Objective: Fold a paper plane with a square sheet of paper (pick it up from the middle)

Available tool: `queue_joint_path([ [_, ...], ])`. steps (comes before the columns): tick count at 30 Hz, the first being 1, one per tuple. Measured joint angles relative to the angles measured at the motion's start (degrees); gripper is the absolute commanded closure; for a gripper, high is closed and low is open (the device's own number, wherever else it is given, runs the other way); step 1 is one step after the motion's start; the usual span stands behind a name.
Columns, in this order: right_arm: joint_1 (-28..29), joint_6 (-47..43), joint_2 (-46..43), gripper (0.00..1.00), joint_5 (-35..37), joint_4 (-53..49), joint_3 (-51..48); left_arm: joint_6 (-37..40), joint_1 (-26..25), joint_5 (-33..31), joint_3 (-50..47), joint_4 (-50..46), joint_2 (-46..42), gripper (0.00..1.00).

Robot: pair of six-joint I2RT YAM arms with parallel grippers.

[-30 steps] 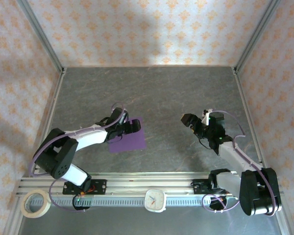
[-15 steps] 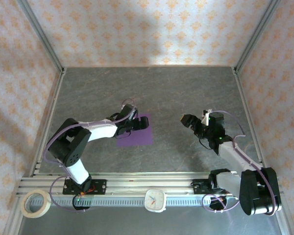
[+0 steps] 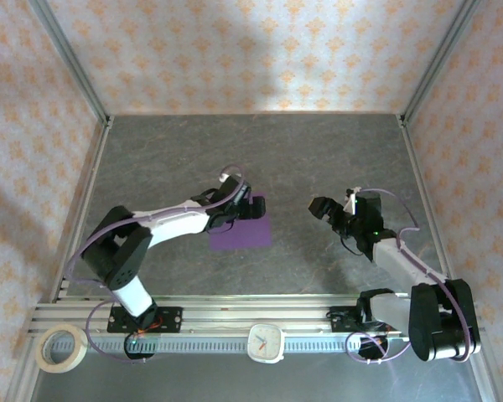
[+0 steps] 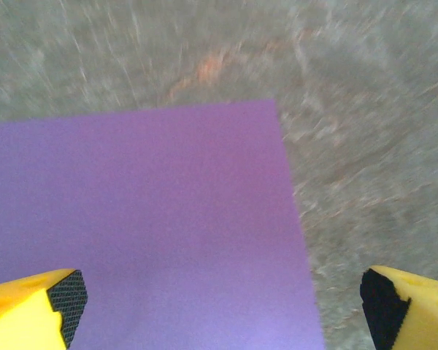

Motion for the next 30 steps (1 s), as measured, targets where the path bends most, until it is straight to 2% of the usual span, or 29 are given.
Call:
queue_joint_path([
  [7,0.00,-0.59,0.02,0.00,-0.11,-0.81,1.27,0.85,0.02,-6.95,-3.98,1.25,-12.72,0.01],
  [11,0.00,-0.11,-2.05,0.00,-0.04,-0.81,1.25,-0.09,0.96,-7.93,-8.04,1.88,-15.74,0.01],
  [15,0.00,0.44,-6.38,0.00,-0.24,-0.68,1.25,-0.31,4.57,-4.66,-11.91,3.63,-16.50,0.01],
  [19,0.17,0.48,-6.56,0.00,-1.73,-1.05,1.53,-1.05,7.19,-0.46,-13.94,5.29,-16.48,0.06],
  [25,1.73,0.02,-3.37,0.00,-2.25,-4.50,3.56,-2.21,7.02,4.79,-14.91,7.72,-16.13,0.08],
  [30,5.49,-0.96,-0.94,0.00,-0.59,-7.91,6.29,-1.57,4.15,4.79,-12.07,5.90,-12.87,0.08],
])
